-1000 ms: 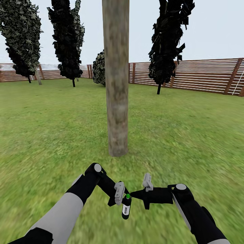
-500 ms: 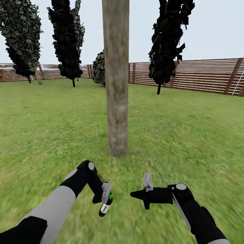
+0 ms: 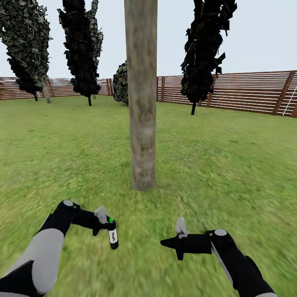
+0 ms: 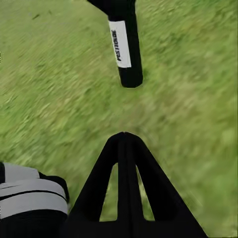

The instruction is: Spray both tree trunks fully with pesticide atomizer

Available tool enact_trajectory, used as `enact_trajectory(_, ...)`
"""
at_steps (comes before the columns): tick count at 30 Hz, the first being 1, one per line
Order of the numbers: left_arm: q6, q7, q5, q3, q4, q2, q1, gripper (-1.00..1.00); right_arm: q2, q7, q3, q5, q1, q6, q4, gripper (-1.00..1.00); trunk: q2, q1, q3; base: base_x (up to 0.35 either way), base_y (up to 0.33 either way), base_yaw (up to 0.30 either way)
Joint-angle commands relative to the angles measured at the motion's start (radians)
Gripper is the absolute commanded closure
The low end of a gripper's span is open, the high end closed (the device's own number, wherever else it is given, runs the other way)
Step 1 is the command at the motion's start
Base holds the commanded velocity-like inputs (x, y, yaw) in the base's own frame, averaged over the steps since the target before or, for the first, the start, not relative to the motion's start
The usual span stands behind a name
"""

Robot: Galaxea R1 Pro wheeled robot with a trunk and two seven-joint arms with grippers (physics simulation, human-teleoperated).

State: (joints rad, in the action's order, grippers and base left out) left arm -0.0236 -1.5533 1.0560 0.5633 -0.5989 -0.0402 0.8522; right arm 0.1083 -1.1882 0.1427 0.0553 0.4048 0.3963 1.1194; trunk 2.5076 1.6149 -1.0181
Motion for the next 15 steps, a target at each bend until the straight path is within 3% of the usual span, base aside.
enact_trajectory(1, 0.001, 0.024, -0.001, 0.083, -0.001, -0.010, -0.002, 1.00, 0.001, 0.002, -0.010, -0.001, -0.002, 0.000, -0.062, 1.00, 0.000, 0.000, 0.000, 0.000, 0.000, 0.000)
enact_trajectory(3, 0.001, 0.100, -0.002, 0.175, -0.001, -0.016, -0.007, 1.00, 0.005, 0.003, -0.056, -0.002, -0.002, -0.003, -0.153, 1.00, 0.000, 0.000, 0.000, 0.000, 0.000, 0.000)
enact_trajectory(4, 0.001, 0.154, -0.002, 0.214, -0.001, -0.017, -0.009, 1.00, 0.010, 0.003, -0.099, -0.002, -0.002, -0.010, -0.198, 1.00, 0.000, 0.000, 0.000, 0.000, 0.000, 0.000)
enact_trajectory(5, 0.002, 0.268, -0.002, 0.272, 0.001, -0.018, -0.014, 1.00, 0.019, 0.004, -0.214, -0.002, -0.002, -0.053, -0.284, 1.00, 0.000, 0.000, 0.000, 0.000, 0.000, 0.000)
enact_trajectory(7, 0.003, 0.370, -0.004, 0.306, 0.003, -0.017, -0.033, 1.00, 0.023, 0.005, -0.340, -0.002, -0.002, -0.130, -0.375, 1.00, 0.000, 0.000, 0.000, 0.000, 0.000, 0.000)
enact_trajectory(8, 0.004, 0.438, -0.006, 0.323, 0.005, -0.015, -0.055, 1.00, 0.024, 0.010, -0.426, -0.002, -0.002, -0.186, -0.433, 1.00, 0.000, 0.000, 0.000, 0.000, 0.000, 0.000)
enact_trajectory(9, 0.007, 0.482, -0.009, 0.332, 0.006, -0.014, -0.067, 1.00, 0.025, 0.024, -0.475, -0.002, -0.002, -0.214, -0.459, 1.00, 0.000, 0.000, 0.000, 0.000, 0.000, 0.000)
enact_trajectory(10, 0.013, 0.525, -0.015, 0.340, 0.006, -0.012, -0.074, 1.00, 0.027, 0.046, -0.514, -0.002, -0.002, -0.231, -0.477, -1.00, 0.000, 0.000, 0.000, 0.000, 0.000, 0.000)
enact_trajectory(12, 0.027, 0.585, -0.037, 0.351, 0.007, -0.005, -0.081, 1.00, 0.031, 0.092, -0.555, -0.002, -0.002, -0.247, -0.492, -1.00, 0.000, 0.000, 0.000, 0.000, 0.000, 0.000)
enact_trajectory(13, 0.049, 0.668, -0.087, 0.362, 0.008, 0.007, -0.086, 1.00, 0.034, 0.158, -0.582, -0.002, -0.002, -0.257, -0.501, -1.00, 0.000, 0.000, 0.000, 0.000, 0.000, 0.000)
enact_trajectory(15, 0.066, 0.767, -0.145, 0.367, 0.019, 0.017, -0.098, 1.00, 0.035, 0.239, -0.594, -0.002, -0.002, -0.262, -0.505, -1.00, 0.000, 0.000, 0.000, 0.000, 0.000, 0.000)
